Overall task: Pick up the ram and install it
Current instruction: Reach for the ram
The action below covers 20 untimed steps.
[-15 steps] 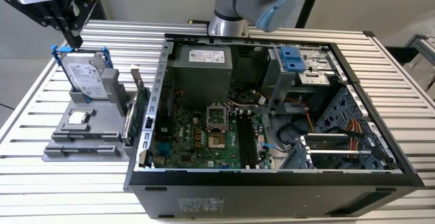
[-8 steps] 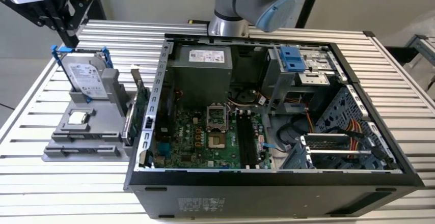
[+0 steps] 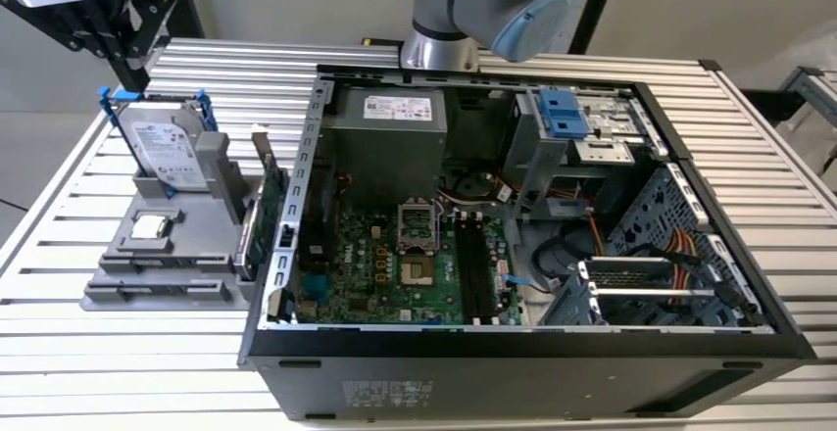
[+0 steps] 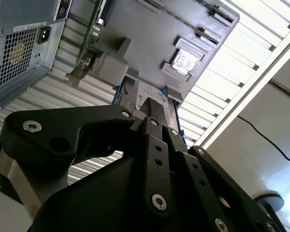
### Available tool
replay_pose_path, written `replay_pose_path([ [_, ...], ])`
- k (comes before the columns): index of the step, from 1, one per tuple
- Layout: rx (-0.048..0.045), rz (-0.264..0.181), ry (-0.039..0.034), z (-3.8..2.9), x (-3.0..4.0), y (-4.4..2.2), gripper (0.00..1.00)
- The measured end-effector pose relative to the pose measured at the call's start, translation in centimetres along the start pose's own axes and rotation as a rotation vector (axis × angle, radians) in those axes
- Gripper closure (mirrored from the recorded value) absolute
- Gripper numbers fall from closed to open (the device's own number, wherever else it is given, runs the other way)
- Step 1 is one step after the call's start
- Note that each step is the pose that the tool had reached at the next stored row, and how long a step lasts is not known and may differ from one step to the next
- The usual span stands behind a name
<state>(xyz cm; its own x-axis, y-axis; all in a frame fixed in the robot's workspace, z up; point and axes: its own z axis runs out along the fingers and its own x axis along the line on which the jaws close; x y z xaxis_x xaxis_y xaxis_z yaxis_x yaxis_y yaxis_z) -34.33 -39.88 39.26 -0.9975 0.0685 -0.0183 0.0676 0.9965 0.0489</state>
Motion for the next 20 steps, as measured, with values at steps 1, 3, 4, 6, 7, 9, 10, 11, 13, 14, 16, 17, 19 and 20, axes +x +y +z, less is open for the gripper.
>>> replay_pose_path([
  [1,0.0000,0.000,0.0000,0.00,0.01,0.00,1.00],
  [3,0.0000,0.000,0.0000,0.00,0.01,0.00,1.00],
  [4,0.0001,0.000,0.0000,0.00,0.04,-0.01,1.00],
  [6,-0.0001,-0.002,0.0001,0.00,0.13,-0.01,1.00],
  [7,-0.0001,-0.005,0.0003,-0.01,0.17,-0.01,1.00],
  [9,-0.0003,-0.014,0.0007,-0.01,0.33,-0.02,1.00],
  [10,-0.0003,-0.019,0.0010,-0.01,0.43,-0.03,1.00],
  [11,-0.0005,-0.022,0.0011,-0.01,0.52,-0.04,1.00],
  [13,-0.0004,-0.025,0.0013,-0.02,0.77,-0.05,1.00],
  [14,-0.0005,-0.027,0.0014,-0.02,0.89,-0.06,1.00],
  [16,-0.0005,-0.027,0.0014,-0.02,1.06,-0.07,1.00],
  [17,-0.0005,-0.027,0.0014,-0.03,1.15,-0.08,1.00],
  [19,-0.0005,-0.027,0.0013,-0.03,1.33,-0.09,1.00],
  [20,-0.0005,-0.027,0.0014,-0.03,1.41,-0.10,1.00],
])
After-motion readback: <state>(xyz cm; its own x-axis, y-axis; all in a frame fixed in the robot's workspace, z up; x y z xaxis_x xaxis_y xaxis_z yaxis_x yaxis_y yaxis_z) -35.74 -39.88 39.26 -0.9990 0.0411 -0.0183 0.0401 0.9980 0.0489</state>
